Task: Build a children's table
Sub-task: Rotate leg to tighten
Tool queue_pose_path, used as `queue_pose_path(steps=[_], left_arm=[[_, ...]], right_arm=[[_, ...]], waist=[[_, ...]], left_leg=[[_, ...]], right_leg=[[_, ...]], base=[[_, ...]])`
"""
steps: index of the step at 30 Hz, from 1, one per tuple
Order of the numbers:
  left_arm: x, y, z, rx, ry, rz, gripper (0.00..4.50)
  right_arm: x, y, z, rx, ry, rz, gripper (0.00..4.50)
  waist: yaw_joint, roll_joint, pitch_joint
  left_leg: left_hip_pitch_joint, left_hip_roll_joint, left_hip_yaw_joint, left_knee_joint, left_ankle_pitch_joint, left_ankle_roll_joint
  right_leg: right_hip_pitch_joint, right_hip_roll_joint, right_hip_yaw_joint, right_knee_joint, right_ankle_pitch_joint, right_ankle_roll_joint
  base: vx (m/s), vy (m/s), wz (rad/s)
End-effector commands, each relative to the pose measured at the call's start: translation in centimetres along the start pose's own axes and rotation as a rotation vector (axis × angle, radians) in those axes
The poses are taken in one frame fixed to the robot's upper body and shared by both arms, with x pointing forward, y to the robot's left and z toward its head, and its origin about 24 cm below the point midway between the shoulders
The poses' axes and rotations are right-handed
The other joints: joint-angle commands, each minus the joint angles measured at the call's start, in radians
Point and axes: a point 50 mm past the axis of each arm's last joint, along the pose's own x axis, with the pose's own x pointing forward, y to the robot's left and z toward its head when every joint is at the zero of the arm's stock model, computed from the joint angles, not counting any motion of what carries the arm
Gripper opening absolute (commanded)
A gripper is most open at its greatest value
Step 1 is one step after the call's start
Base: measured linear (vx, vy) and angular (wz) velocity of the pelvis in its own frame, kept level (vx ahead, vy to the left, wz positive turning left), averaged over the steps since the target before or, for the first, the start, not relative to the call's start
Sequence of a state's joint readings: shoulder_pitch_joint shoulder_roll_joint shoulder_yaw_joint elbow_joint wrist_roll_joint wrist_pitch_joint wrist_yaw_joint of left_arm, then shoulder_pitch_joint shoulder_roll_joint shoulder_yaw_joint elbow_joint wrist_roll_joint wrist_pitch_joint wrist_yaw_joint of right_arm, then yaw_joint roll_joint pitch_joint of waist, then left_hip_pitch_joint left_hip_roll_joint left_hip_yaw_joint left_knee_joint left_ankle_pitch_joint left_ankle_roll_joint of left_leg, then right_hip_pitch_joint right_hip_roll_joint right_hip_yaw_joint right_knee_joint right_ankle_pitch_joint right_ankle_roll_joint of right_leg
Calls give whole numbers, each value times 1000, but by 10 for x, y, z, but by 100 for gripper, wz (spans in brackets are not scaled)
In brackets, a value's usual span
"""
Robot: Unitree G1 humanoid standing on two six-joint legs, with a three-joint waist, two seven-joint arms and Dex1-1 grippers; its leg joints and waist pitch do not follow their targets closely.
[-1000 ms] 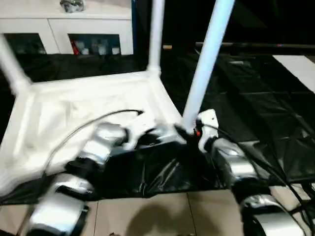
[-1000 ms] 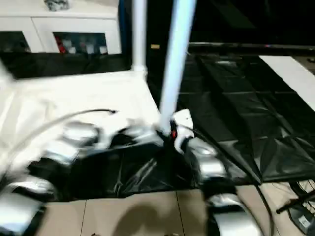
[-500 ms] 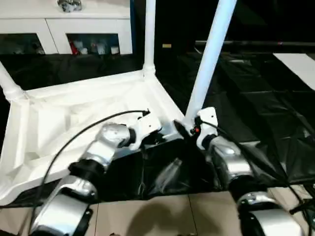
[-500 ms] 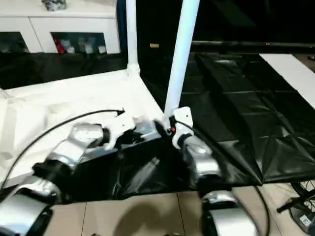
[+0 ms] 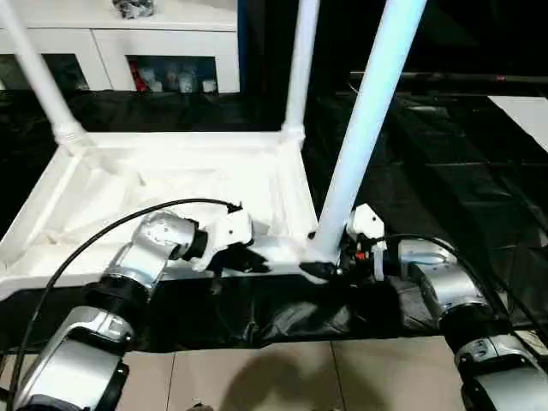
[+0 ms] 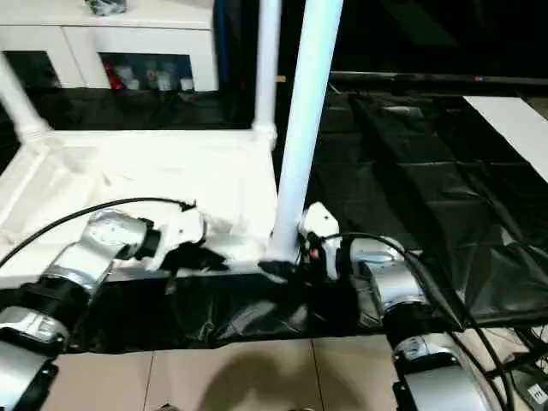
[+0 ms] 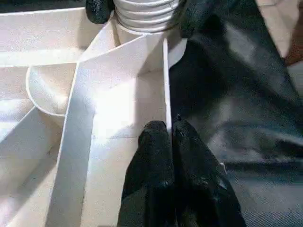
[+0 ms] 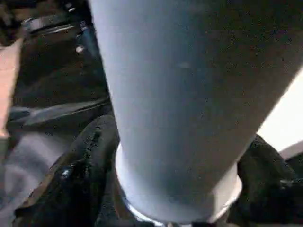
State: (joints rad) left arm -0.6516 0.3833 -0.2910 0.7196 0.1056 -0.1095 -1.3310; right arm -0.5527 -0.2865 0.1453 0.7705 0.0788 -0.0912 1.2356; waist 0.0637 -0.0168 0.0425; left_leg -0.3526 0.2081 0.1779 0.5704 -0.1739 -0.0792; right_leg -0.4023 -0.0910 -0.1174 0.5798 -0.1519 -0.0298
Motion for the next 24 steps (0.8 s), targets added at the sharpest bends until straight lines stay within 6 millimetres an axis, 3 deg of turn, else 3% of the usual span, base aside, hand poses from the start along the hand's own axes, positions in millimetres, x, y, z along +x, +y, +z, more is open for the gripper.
queue_pose_path(steps=[1, 9, 12, 13, 14, 15, 19, 24], left_arm=[[9, -1, 8, 62, 8, -55, 0], [10, 3, 11, 37, -19, -1, 0], [19, 9, 15, 12, -21, 97, 0], [26, 13, 19, -8, -36, 159, 0], [26, 13, 19, -8, -36, 159, 0], [39, 17, 28, -29, -59, 227, 0], [66, 15, 46, -42, -82, 283, 0], [75, 10, 52, -18, -89, 260, 0]], right_arm=[[19, 11, 9, -45, 21, 151, 307], [23, 10, 10, 1, -45, 67, 276], [30, 0, 10, 48, -97, -164, 275], [33, -7, 8, 77, -103, -317, 275], [33, -7, 8, 77, -103, -317, 275], [39, -11, 6, 133, -123, -468, 275], [56, -13, 5, 212, -129, -658, 274], [64, -13, 9, 208, -140, -697, 274]], waist=[[2, 1, -59], [1, 1, -59], [-5, -1, -54], [-12, -2, -54], [-12, -2, -54], [-13, -2, -55], [-25, -1, -58], [-27, 0, -62]], left_leg=[[3, 33, -2, -62, -261, 59], [3, 33, -2, -62, -259, 53], [7, 32, -3, -65, -282, 36], [11, 28, -7, -66, -297, 13], [11, 28, -7, -66, -297, 13], [14, 27, -9, -65, -302, 6], [9, 25, -8, -64, -296, 11], [2, 21, -5, -61, -261, 41]], right_leg=[[53, -60, 57, -67, -329, -187], [53, -61, 57, -66, -331, -187], [44, -61, 58, -73, -383, -169], [43, -64, 56, -81, -446, -146], [43, -64, 56, -81, -446, -146], [43, -67, 55, -85, -473, -135], [42, -61, 57, -84, -415, -144], [48, -61, 59, -77, -351, -157]], base=[[0, 0, 0], [0, 0, 0], [0, 0, 0], [0, 0, 0], [0, 0, 0], [0, 0, 0], [0, 0, 0], [0, 0, 0]])
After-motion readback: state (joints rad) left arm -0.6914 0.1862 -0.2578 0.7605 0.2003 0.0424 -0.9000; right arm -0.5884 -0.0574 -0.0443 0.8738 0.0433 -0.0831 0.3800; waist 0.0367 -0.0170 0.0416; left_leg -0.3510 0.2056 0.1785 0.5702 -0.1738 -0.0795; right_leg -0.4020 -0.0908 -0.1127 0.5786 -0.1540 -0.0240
